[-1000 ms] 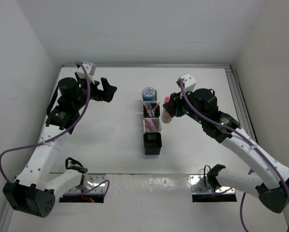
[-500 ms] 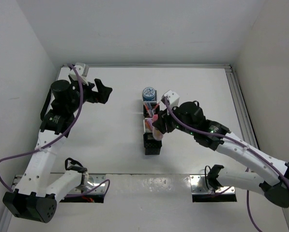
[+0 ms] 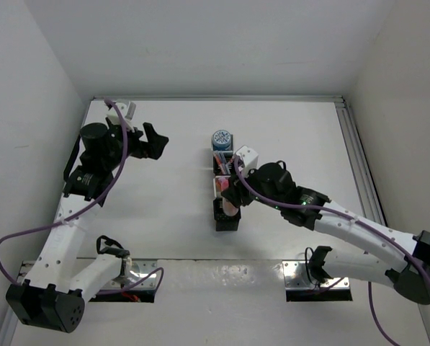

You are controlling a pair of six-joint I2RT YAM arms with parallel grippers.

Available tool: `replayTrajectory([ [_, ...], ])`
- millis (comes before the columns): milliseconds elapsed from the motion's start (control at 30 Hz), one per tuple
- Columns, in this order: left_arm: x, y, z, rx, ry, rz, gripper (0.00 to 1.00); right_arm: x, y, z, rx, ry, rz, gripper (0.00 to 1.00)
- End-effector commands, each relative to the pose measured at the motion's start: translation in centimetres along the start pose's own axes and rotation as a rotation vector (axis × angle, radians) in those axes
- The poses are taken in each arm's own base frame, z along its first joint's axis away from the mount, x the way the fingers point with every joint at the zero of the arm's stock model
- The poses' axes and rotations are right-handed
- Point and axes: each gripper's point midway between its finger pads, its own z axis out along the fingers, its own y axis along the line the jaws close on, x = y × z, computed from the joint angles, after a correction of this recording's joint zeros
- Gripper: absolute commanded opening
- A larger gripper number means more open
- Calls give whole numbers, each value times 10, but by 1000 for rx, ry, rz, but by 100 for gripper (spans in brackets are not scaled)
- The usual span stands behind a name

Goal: Sort the stationery into containers
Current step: Place the stationery into the container

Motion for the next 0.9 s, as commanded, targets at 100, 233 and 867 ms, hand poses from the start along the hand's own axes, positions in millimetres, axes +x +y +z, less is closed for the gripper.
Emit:
replayTrajectory([
  [100, -11, -1, 1, 17, -56, -2, 100, -18, 7, 8, -23, -113, -8, 0],
  [233, -10, 1, 0, 8, -56, -5, 100, -8, 5, 10, -17, -116, -34, 0],
  [867, -17, 9, -4, -16, -67, -17, 100, -68, 14, -5, -34, -208, -66, 71],
])
